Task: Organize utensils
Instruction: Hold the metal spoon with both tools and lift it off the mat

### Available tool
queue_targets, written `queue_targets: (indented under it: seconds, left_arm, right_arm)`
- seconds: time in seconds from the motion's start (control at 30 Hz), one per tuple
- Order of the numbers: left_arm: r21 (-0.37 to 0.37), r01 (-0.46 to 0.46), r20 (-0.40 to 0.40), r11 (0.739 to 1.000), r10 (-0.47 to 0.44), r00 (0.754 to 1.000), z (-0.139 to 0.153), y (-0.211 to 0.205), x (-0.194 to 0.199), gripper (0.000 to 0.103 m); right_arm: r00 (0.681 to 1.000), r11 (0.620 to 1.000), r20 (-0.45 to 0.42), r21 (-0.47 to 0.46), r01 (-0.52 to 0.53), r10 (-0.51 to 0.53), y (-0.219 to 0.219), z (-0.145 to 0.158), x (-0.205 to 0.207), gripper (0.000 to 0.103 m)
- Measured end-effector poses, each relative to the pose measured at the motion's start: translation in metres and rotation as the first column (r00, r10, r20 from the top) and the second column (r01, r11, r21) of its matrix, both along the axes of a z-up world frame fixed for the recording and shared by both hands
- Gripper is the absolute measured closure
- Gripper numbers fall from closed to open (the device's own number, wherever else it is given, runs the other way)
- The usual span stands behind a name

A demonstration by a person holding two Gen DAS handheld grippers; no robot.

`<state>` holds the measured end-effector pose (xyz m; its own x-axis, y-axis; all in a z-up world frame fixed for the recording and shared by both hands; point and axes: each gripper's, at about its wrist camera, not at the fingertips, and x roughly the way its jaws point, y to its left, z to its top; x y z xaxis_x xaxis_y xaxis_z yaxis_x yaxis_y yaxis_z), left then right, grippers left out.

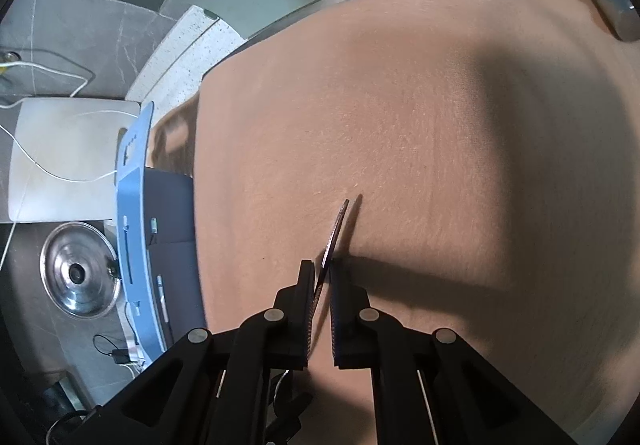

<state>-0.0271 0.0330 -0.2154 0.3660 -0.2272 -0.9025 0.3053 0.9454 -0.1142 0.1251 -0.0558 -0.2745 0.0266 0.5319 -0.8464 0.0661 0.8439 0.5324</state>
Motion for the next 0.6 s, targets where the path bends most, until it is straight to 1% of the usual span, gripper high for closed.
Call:
queue_targets:
  seconds: [0.17, 0.37, 0.5, 0.6]
  left_arm:
    - [-0.009, -0.005, 0.007, 1.0, 0.005, 1.0, 0.005, 0.009, -0.001, 0.089]
    - [-0.008, -0.005, 0.025, 1.0, 0.005, 1.0, 0.013, 0.017, -0.004, 0.089]
    - [-0.016, -0.012, 0.033, 1.0, 0.013, 0.999, 0.015, 0.021, -0.002, 0.089]
    - [-0.021, -0.02, 0.026, 1.0, 0.02, 0.999, 0.012, 0.024, -0.001, 0.089]
  right_arm:
    - [1.0, 1.0, -0.002, 0.015, 0.012, -0.012, -0.002, 0.003, -0.001, 0.096]
    - [1.0, 0.999, 0.022, 0.036, 0.01, -0.01, 0.001, 0.015, -0.002, 0.096]
    - [0.999, 0.999, 0.04, 0.041, 0.002, -0.004, 0.004, 0.022, -0.002, 0.097]
    - [0.999, 0.999, 0.039, 0.041, 0.002, -0.004, 0.005, 0.022, -0.003, 0.097]
